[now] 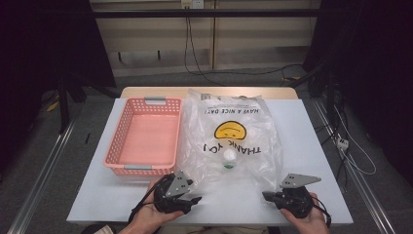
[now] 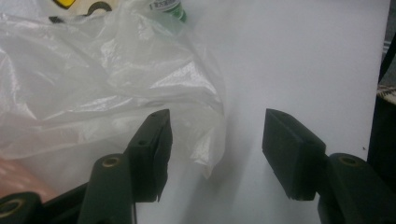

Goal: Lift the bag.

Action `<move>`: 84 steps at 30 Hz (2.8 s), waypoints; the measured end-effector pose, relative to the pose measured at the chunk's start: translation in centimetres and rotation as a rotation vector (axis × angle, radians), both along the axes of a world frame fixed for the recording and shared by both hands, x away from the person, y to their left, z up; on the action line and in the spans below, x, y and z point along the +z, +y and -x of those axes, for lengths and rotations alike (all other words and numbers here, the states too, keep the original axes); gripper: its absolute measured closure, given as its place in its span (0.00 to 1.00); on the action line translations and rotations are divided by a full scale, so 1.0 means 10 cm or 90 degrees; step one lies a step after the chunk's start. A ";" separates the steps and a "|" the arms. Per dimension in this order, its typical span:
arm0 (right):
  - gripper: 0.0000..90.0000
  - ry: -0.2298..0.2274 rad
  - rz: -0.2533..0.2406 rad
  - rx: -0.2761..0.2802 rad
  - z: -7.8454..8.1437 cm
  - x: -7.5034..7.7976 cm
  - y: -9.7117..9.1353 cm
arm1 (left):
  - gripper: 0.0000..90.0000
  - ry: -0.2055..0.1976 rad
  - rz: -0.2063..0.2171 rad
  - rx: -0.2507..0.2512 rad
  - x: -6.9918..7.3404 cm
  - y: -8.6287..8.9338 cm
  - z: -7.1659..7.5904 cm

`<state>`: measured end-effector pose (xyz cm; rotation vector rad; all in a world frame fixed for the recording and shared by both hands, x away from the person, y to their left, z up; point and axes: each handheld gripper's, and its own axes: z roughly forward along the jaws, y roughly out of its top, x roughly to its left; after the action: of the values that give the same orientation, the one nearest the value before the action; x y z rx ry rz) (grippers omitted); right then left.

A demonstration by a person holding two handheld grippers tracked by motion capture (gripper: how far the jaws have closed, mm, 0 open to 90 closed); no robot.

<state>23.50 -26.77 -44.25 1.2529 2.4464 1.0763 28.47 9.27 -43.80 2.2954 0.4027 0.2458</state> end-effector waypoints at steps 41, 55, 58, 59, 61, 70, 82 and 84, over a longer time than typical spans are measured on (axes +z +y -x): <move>1.00 -0.037 -0.086 -0.008 -0.19 0.21 -0.07 | 1.00 0.090 0.093 0.026 0.29 -0.14 -0.39; 1.00 -0.114 -0.139 -0.008 -0.52 0.70 -0.06 | 1.00 0.034 0.189 0.047 0.80 0.10 -0.60; 1.00 -0.132 -0.144 -0.009 -0.58 0.82 -0.07 | 1.00 0.020 0.211 0.059 0.94 0.17 -0.65; 1.00 -0.139 -0.145 -0.010 -0.60 0.87 -0.08 | 1.00 0.017 0.220 0.061 0.96 0.18 -0.66; 1.00 -0.148 -0.147 -0.011 -0.64 0.93 -0.09 | 1.00 0.009 0.234 0.069 1.05 0.23 -0.70; 1.00 -0.185 -0.151 -0.013 -0.84 1.22 -0.12 | 1.00 -0.033 0.270 0.093 1.40 0.35 -0.84; 1.00 -0.260 -0.176 -0.029 -1.03 1.78 -0.23 | 1.00 -0.071 0.313 0.127 1.78 0.50 -0.99; 1.00 -0.273 -0.186 -0.032 -1.05 1.86 -0.24 | 1.00 -0.069 0.323 0.134 1.80 0.52 -1.01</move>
<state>34.03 -29.18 -25.62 1.0141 1.9799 1.5455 38.54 14.44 -25.81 1.7364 0.5774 0.3295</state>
